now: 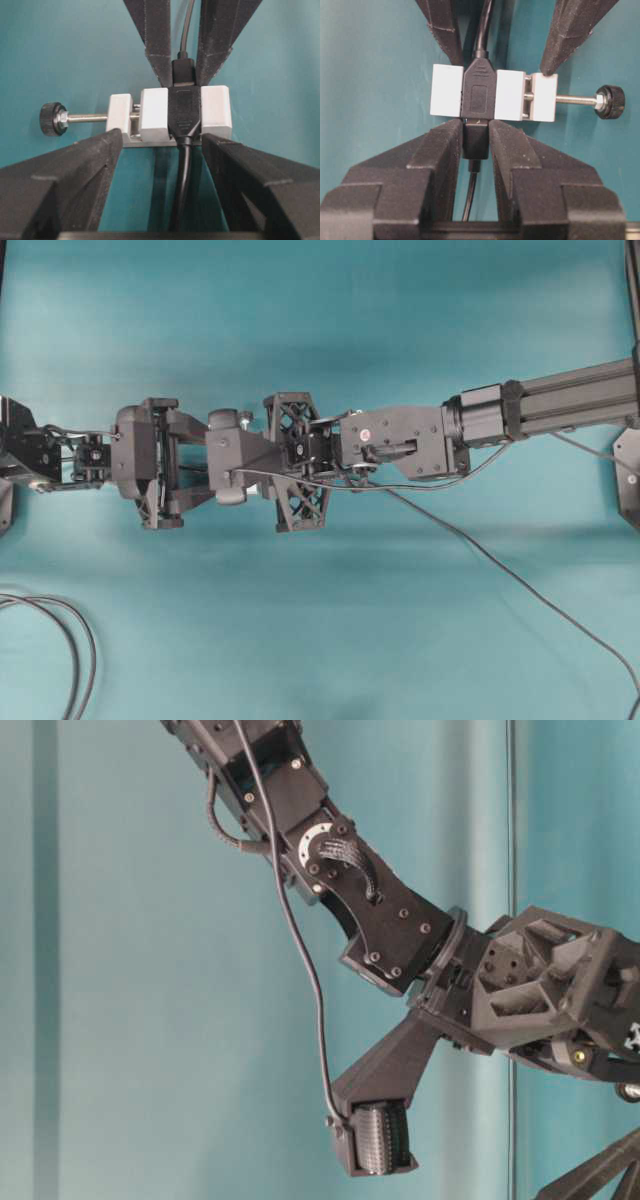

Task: Insert the USB cable into the female connector supported by the left arm.
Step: 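Push the plug leftward into the female connector with the right gripper, then open the right gripper and retract it rightward from the clamp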

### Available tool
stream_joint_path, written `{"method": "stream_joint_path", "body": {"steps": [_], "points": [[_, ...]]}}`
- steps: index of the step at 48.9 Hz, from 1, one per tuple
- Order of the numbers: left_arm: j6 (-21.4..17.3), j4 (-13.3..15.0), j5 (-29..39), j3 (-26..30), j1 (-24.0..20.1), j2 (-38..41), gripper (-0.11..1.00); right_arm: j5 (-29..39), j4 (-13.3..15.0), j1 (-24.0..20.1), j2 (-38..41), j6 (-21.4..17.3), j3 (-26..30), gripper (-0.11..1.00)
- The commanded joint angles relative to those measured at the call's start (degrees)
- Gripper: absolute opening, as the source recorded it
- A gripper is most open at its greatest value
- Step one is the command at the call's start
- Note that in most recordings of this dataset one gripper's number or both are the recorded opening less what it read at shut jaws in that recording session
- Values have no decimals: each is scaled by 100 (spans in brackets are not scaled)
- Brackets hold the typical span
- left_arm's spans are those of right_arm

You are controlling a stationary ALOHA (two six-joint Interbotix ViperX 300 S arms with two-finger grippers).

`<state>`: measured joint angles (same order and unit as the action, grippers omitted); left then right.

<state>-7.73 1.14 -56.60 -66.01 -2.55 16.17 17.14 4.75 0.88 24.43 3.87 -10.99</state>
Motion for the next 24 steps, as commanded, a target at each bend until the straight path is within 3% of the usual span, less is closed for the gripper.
{"method": "stream_joint_path", "body": {"steps": [1,5,14,24], "points": [[-35,-53,-26,149,193,-53,84,-35,18,-26,-149,18,246,21],[-35,-53,-26,132,220,-62,84,-35,18,-26,-149,9,237,23],[-26,-53,-26,62,246,-114,84,-26,18,-35,-176,-149,220,52],[-18,-53,-26,-79,246,-193,84,97,18,-35,-316,-290,44,54]]}}
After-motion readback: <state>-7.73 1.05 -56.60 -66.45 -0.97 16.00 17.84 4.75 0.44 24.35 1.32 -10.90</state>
